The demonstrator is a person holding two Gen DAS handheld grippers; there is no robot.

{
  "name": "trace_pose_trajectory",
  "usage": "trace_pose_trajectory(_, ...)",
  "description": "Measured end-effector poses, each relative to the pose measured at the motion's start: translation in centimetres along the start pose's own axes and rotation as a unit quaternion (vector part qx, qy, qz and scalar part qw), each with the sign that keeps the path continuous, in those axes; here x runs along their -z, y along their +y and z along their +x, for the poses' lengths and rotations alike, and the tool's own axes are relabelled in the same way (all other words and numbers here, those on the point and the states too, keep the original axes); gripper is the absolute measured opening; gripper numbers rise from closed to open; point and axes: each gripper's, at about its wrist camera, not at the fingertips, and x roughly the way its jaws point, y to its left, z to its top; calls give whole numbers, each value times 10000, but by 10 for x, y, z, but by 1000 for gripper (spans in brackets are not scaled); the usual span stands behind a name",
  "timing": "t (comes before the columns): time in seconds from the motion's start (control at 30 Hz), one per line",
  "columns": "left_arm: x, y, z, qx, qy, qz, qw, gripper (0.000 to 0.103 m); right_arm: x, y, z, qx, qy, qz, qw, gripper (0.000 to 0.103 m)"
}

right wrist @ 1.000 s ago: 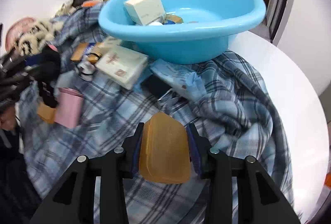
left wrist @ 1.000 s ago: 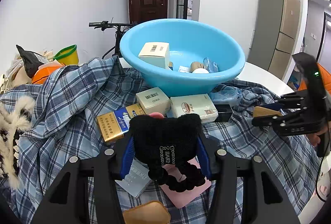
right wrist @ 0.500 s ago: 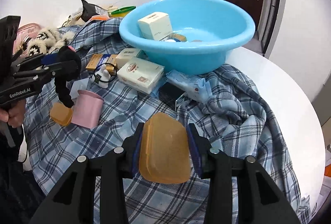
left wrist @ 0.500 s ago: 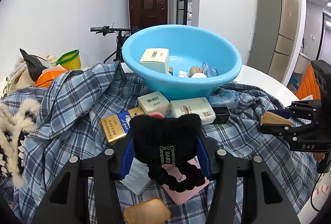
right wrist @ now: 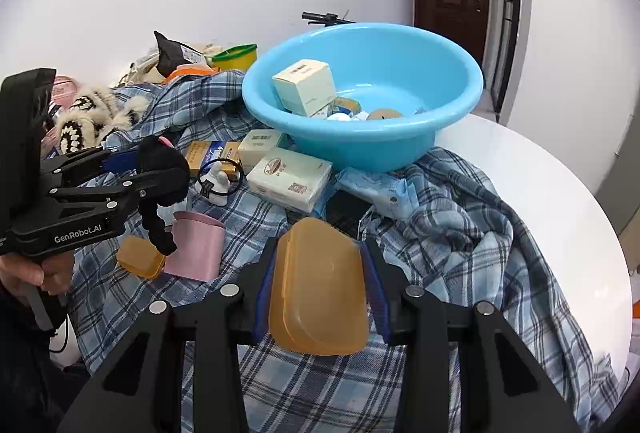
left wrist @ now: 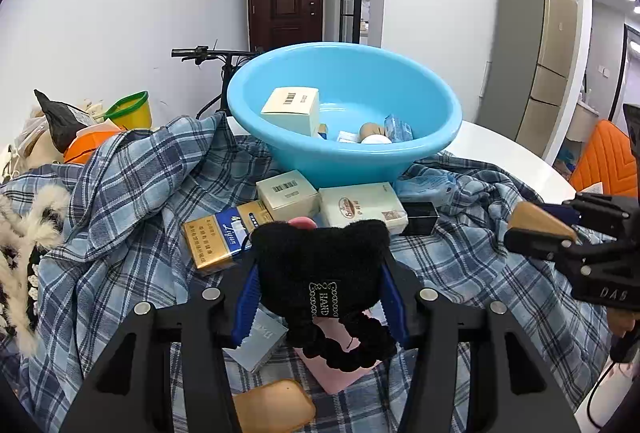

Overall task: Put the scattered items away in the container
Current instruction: 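Carry the hair tie with the left tool while the right tool carries the soap box over the blue basin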

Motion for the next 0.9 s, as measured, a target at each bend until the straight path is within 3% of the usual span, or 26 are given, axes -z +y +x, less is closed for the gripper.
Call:
trace_pose_trajectory(0.13, 0, -5, 0, 21, -27, -22, 10000, 55, 4, 6, 0, 204, -127, 24, 9997, 39)
trace_pose_trajectory(0.47, -7, -9, -9, 10, -152, 37, 9999, 55, -4, 16, -11, 105, -354, -115, 9993, 39)
trace_pose_trajectory(0.7, -34, -10, -48, -40, -867, 49, 9962, 55, -32, 14, -58, 174, -1260, -52, 9919, 39)
trace_pose_trajectory(0.9, -44, -18, -82, -64, -1320, 260, 9909, 55, -33, 21, -94, 507, -2028, -80, 9779, 39)
